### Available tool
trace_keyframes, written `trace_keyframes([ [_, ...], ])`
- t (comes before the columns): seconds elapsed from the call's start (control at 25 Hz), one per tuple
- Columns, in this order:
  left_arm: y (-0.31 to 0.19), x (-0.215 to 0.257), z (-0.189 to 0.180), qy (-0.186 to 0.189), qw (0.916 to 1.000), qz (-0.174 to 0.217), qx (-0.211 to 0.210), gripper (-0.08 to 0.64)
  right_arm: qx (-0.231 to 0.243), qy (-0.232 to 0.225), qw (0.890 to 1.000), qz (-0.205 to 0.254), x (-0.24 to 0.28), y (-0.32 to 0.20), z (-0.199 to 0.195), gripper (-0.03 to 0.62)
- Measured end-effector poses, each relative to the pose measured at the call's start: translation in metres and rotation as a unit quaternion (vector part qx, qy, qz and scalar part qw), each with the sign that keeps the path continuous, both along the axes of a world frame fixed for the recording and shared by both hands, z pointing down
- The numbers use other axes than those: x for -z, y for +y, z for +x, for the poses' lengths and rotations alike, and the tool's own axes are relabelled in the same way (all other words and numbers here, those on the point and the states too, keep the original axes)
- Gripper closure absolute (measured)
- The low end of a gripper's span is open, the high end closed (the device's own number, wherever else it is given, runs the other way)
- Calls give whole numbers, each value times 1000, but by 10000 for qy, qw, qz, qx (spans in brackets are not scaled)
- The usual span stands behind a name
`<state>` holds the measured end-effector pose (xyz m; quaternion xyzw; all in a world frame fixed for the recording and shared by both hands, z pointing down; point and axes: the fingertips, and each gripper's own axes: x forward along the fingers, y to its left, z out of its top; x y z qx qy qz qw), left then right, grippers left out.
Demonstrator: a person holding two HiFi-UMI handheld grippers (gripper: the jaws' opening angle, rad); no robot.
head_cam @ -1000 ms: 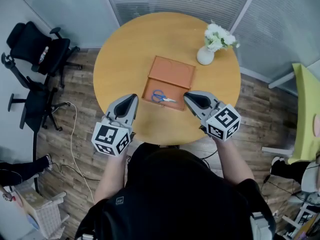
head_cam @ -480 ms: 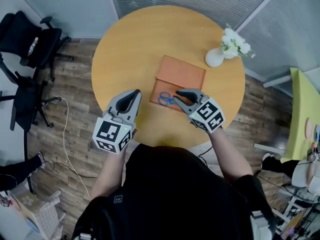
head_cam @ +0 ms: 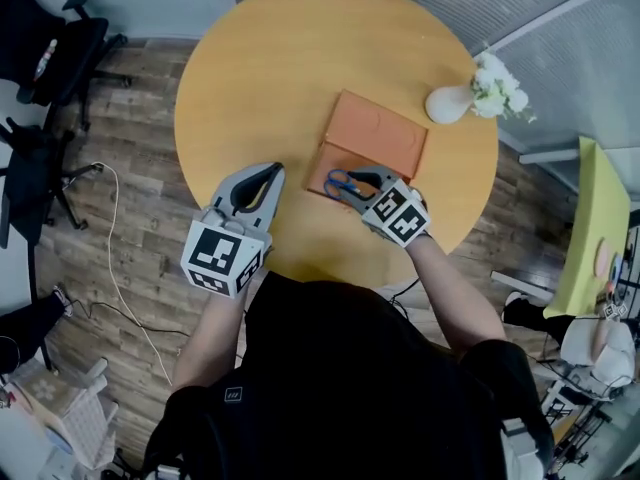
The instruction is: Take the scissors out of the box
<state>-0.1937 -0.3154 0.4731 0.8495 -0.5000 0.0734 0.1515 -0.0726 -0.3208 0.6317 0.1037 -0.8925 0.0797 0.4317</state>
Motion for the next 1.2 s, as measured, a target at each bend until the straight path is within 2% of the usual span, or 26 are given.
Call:
trace_keyframes([
  [0.32, -2, -18, -14, 116, 9998, -131, 90, 546, 278, 848, 9956, -289, -56, 3, -6, 469],
  [0.6, 2, -33, -25, 212, 9992, -245, 236, 546, 430, 1679, 9836, -500, -97, -1, -1, 456],
  [0.92, 6, -38, -36, 222, 9987, -323, 310, 546, 423, 2058, 9766, -458, -118, -8, -1, 459],
  [1.2, 8, -35, -41, 200, 9989, -324, 265, 546, 498, 2015, 9778, -276, -118, -6, -8, 483],
])
